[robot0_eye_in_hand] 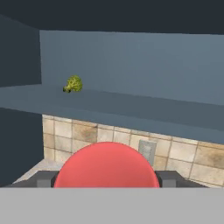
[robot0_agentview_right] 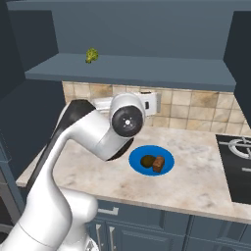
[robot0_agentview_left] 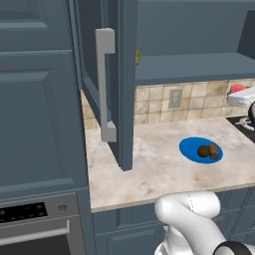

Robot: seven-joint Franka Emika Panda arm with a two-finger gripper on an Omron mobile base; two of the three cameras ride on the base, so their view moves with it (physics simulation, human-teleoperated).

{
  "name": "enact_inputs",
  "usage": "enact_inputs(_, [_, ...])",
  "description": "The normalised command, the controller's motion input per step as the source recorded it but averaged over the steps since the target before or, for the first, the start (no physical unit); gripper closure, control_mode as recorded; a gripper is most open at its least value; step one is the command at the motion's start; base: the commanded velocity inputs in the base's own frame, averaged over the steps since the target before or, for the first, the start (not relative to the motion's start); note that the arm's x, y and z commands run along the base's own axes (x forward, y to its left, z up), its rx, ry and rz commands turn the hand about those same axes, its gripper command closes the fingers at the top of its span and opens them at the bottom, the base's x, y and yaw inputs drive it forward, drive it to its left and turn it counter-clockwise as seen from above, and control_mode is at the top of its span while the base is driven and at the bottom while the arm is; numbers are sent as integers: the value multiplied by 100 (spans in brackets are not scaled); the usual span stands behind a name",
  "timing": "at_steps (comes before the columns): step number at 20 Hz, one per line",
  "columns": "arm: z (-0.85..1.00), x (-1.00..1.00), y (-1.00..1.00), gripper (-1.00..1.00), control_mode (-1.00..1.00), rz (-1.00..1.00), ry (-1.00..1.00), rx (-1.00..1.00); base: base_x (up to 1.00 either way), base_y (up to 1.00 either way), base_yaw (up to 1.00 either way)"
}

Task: Pick the avocado and bread from the counter and place them on the plate. Then pick the jam from the cabinet and place it next to the plate. Lastly close the cabinet door.

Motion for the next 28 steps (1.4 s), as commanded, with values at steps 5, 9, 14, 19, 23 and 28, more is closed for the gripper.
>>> enact_inputs(5, [-61, 0, -34, 100, -100, -2, -2, 0, 0, 0, 0])
enact_inputs(9, [-74, 0, -20, 100, -100, -3, -8, 0, 0, 0, 0])
enact_inputs(14, [-67, 0, -22, 100, -100, -3, -2, 0, 0, 0, 0])
enact_inputs(19, [-56, 0, -29, 100, -100, -2, 0, 0, 0, 0, 0])
enact_inputs(23, [-37, -3, -45, 100, -100, -2, 0, 0, 0, 0, 0])
enact_inputs(28, [-27, -3, -52, 100, -100, 0, 1, -2, 0, 0, 0])
